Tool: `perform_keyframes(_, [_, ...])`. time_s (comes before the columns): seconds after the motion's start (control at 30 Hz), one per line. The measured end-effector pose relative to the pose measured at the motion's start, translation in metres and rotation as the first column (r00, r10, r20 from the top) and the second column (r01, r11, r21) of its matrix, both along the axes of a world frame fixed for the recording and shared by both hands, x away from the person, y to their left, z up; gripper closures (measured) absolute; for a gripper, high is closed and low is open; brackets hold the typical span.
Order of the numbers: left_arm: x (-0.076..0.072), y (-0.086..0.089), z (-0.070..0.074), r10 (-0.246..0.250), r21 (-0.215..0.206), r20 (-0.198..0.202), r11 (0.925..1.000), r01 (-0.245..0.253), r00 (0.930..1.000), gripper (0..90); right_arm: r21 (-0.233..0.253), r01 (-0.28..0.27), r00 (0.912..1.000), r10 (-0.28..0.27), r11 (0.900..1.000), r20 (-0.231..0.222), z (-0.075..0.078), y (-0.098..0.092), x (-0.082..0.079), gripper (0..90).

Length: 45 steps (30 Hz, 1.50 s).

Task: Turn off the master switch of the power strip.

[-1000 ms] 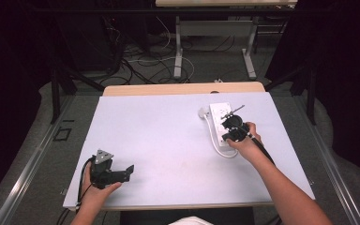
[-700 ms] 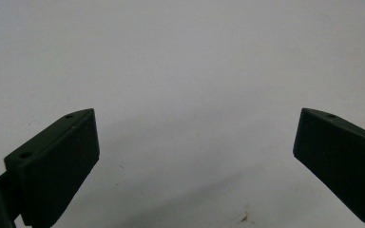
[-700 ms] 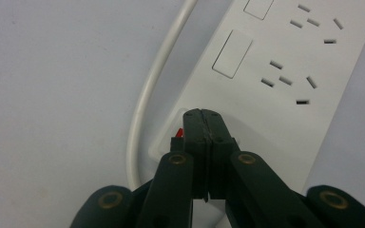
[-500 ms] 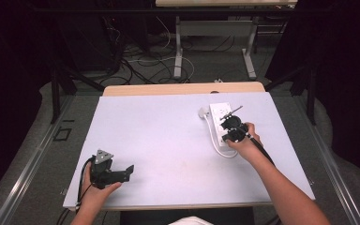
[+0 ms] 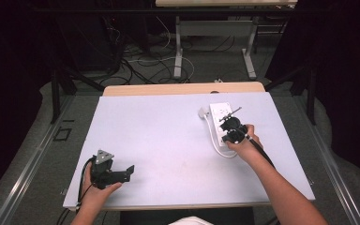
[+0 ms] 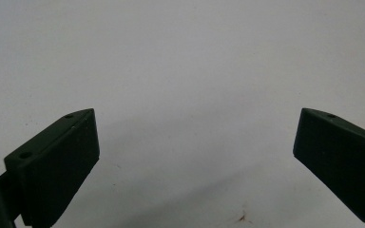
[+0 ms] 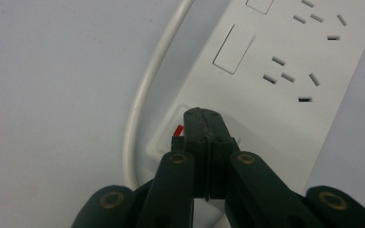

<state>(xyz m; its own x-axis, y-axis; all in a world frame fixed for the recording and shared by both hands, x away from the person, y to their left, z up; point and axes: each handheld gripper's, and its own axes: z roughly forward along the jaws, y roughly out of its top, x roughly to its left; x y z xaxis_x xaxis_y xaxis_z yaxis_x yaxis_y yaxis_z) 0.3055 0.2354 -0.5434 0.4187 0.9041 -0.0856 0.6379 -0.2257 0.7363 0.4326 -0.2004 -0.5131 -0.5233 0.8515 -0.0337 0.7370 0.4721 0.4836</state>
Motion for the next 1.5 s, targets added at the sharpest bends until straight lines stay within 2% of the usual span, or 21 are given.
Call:
perform_keyframes(0.13, [0.0, 0.0, -0.001, 0.015, -0.011, 0.014, 0.9998, -0.014, 0.9998, 1.6, 0.007, 0.006, 1.0, -0.006, 1.0, 0.001, 0.0, -0.002, -0.001, 90.0])
perform_keyframes(0.17, [0.0, 0.0, 0.0, 0.014, -0.013, 0.004, 0.9998, -0.014, 0.9999, 1.6, 0.058, -0.006, 0.9997, 0.004, 0.998, 0.023, -0.001, -0.004, 0.001, 90.0])
perform_keyframes(0.2, [0.0, 0.0, 0.0, 0.014, -0.014, 0.003, 0.9998, -0.014, 0.9999, 1.6, 0.058, -0.006, 0.9997, 0.004, 0.998, 0.023, -0.001, -0.004, 0.001, 90.0])
perform_keyframes(0.23, [0.0, 0.0, 0.0, 0.015, -0.015, 0.002, 0.9998, -0.015, 0.9999, 1.6, 0.047, -0.003, 0.9999, 0.004, 0.999, -0.011, 0.002, -0.006, 0.002, 89.8])
perform_keyframes(0.53, [0.001, 0.0, -0.001, 0.015, -0.013, 0.006, 0.9998, -0.015, 0.9999, 1.6, 0.043, 0.015, 0.9999, -0.015, 0.999, -0.004, 0.003, -0.007, 0.003, 83.1])
perform_keyframes(0.63, [0.001, 0.0, -0.001, 0.012, -0.01, -0.008, 0.9999, -0.012, 0.9999, 1.6, 0.048, 0.029, 0.9996, -0.029, 0.998, 0.0, 0.003, -0.009, 0.003, 78.2])
perform_keyframes(0.8, [0.001, 0.0, -0.001, 0.012, -0.011, -0.007, 0.9999, -0.012, 0.9999, 1.6, 0.069, 0.036, 0.9993, -0.036, 0.997, 0.011, 0.001, -0.008, 0.004, 72.5])
perform_keyframes(0.93, [0.001, 0.0, -0.001, 0.012, -0.01, -0.009, 0.9999, -0.012, 0.9999, 1.6, 0.05, 0.031, 0.9995, -0.032, 0.998, 0.004, 0.002, -0.008, 0.004, 63.7])
perform_keyframes(1.1, [0.001, 0.0, -0.001, 0.017, -0.015, -0.004, 0.9997, -0.017, 0.9999, 1.6, 0.054, 0.054, 0.9985, -0.055, 0.997, 0.003, 0.001, -0.01, 0.005, 52.1])
perform_keyframes(1.17, [0.001, 0.0, -0.001, 0.019, -0.016, -0.002, 0.9997, -0.019, 0.9998, 1.6, 0.062, 0.064, 0.9979, -0.064, 0.996, -0.01, 0.0, -0.01, 0.006, 47.6])
perform_keyframes(1.33, [0.001, -0.001, -0.002, 0.025, -0.017, 0.009, 0.9995, -0.025, 0.9997, 1.6, 0.069, 0.064, 0.9979, -0.063, 0.996, -0.014, 0.001, -0.012, 0.006, 42.2])
perform_keyframes(1.43, [0.001, -0.001, -0.002, 0.024, -0.017, 0.008, 0.9996, -0.024, 0.9997, 1.6, 0.072, 0.089, 0.9958, -0.087, 0.993, -0.027, 0.002, -0.011, 0.005, 40.0])
perform_keyframes(1.5, [0.001, 0.0, -0.002, 0.021, -0.014, 0.0, 0.9997, -0.021, 0.9998, 1.6, 0.072, 0.07, 0.9975, -0.069, 0.995, -0.018, 0.002, -0.013, 0.006, 37.9])
